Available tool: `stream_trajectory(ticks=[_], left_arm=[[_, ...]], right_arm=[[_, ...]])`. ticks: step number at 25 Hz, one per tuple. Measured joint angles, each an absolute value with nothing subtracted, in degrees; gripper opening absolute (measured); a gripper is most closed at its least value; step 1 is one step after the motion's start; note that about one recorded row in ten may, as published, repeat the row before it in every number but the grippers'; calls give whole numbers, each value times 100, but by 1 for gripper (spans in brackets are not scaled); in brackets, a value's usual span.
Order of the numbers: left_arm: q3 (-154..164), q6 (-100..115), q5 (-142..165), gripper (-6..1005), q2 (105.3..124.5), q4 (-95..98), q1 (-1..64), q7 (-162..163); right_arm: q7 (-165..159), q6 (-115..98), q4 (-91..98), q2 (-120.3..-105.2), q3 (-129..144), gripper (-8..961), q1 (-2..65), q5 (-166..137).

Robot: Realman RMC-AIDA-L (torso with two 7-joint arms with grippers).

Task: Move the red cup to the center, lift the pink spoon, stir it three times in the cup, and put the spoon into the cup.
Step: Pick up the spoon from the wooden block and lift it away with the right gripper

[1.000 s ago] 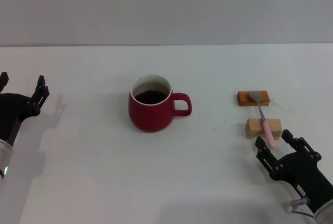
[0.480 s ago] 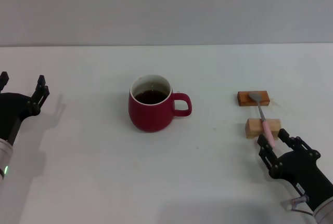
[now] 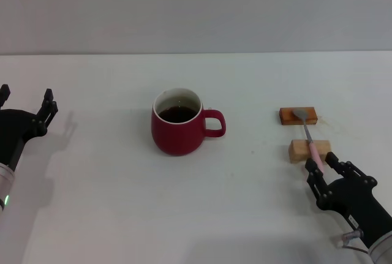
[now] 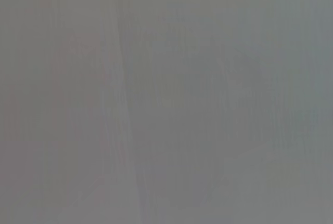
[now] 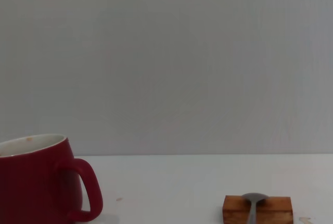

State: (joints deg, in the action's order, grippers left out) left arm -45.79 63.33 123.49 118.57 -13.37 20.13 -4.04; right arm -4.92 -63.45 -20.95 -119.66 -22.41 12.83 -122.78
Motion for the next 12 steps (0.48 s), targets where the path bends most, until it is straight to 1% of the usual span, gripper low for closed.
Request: stream_trajectory(ticks=[3, 9, 12], left_arm=[[-4579, 6330, 12349, 834, 11857, -1336, 2011, -404], [-4579, 6328, 12349, 833, 11856, -1334, 2007, -404], [-4579, 6328, 12349, 833, 11856, -1328, 2013, -404]], right_arm=[[-492, -6345, -2092, -11967, -2235, 450, 1288, -12278], [-492, -6345, -2093, -11965, -2209, 302, 1303, -12279], [-492, -6345, -2097, -11964, -2202, 303, 1307, -12279]])
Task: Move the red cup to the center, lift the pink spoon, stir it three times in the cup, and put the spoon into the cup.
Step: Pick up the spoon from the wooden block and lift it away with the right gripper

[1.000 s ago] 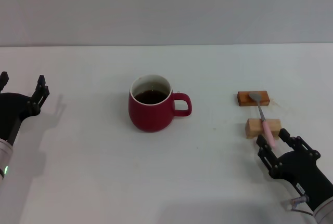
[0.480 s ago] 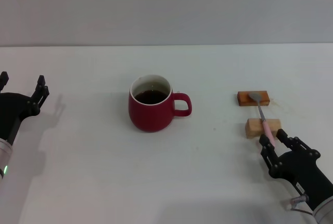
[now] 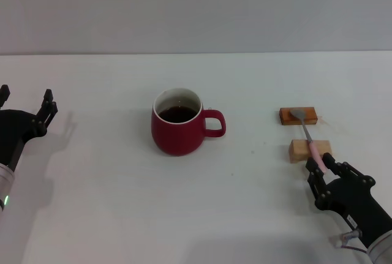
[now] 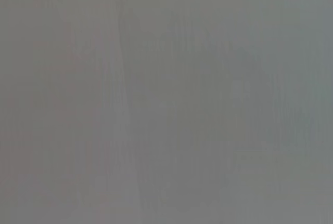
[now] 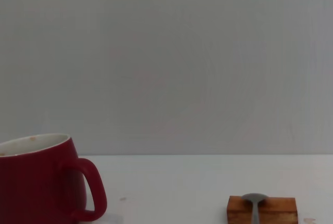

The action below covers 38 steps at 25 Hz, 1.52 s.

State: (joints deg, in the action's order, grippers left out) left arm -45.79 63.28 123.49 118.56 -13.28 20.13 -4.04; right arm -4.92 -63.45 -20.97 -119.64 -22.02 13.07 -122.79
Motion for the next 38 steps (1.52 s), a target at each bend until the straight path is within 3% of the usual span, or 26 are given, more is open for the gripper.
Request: stream_trajectory(ticks=[16, 38], left_arm=[[-4579, 6329, 12354, 833, 11856, -1327, 1978, -404], [-4526, 6381, 12358, 833, 11856, -1336, 1960, -404]], right_arm=[[-492, -6253, -2092, -11961, -2197, 304, 1323, -12279], [-491, -6250, -2100, -11953, -2198, 174, 1292, -12287]])
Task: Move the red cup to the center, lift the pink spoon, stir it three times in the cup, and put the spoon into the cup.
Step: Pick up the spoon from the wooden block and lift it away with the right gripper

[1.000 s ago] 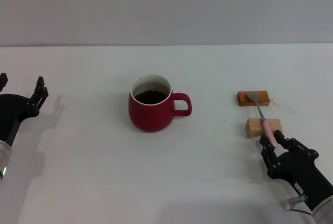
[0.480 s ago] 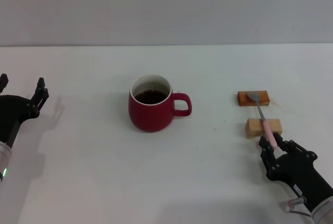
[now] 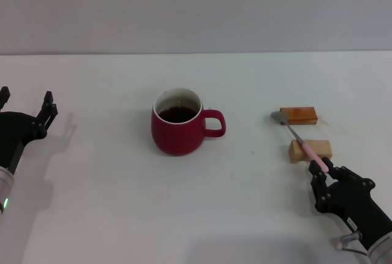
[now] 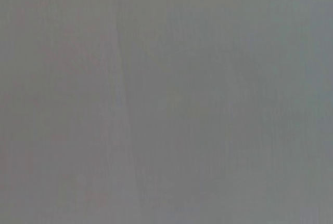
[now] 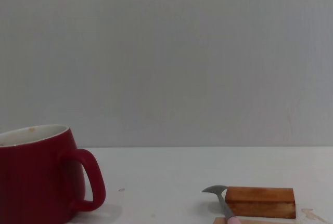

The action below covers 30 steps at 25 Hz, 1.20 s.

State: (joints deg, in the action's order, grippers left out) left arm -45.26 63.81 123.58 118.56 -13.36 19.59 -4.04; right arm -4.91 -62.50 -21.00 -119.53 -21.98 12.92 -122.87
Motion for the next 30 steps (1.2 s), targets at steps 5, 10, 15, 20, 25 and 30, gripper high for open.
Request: stream_trajectory(ticks=[5, 10, 15, 20, 25, 30], left_arm=[[-4526, 6381, 12357, 834, 11856, -1336, 1960, -404], [-4526, 6355, 12358, 834, 11856, -1336, 1960, -404], [-4526, 6348, 12357, 834, 11856, -1329, 1961, -404], [-4526, 6332, 12357, 834, 11856, -1286, 1994, -404], [-4526, 6328, 12358, 834, 11856, -1273, 2004, -404], [-4526, 6328, 12358, 834, 11856, -1274, 2004, -404]], right_arm=[[-436, -6289, -2128, -11963, -2250, 172, 1229, -12280], [-141, -6437, -2180, -11957, -2249, 170, 1162, -12278], [20, -6735, -2258, -11931, -2208, 168, 1116, -12278], [27, -6931, -2319, -11912, -2239, 168, 1088, -12306], [108, -7013, -2321, -11910, -2252, 167, 1088, -12313], [168, -7244, -2321, -11894, -2259, 167, 1105, -12297]])
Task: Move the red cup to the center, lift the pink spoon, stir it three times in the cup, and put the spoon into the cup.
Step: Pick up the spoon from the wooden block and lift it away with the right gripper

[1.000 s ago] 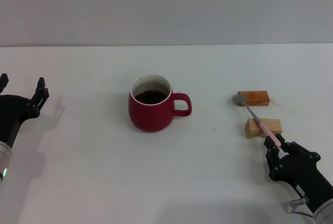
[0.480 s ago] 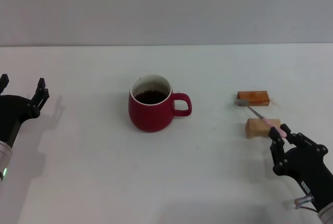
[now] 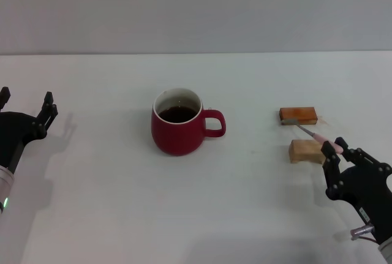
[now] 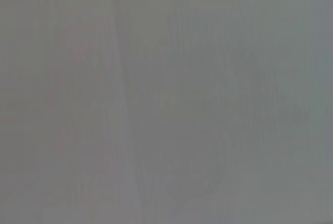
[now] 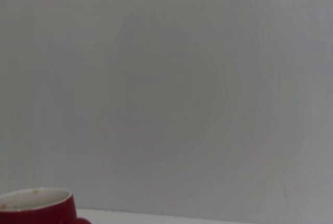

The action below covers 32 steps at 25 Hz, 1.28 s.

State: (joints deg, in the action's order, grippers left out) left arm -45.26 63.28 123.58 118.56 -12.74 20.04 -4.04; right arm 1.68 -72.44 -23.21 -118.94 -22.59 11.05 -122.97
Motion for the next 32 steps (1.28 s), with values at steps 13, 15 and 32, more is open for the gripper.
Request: stream_trajectory(ticks=[13, 15, 32], left_arm=[[-4528, 6335, 12358, 834, 11851, -1266, 2019, -404], [-4526, 6335, 12357, 834, 11849, -1265, 2023, -404], [-4531, 6328, 12358, 834, 11842, -1226, 2025, -404]], right_arm=[[180, -7835, -2312, -11873, -2400, 164, 1190, -12305], [266, -8012, -2302, -11869, -2407, 164, 1210, -12320], [438, -8976, -2328, -11853, -2417, 140, 1535, -12334]])
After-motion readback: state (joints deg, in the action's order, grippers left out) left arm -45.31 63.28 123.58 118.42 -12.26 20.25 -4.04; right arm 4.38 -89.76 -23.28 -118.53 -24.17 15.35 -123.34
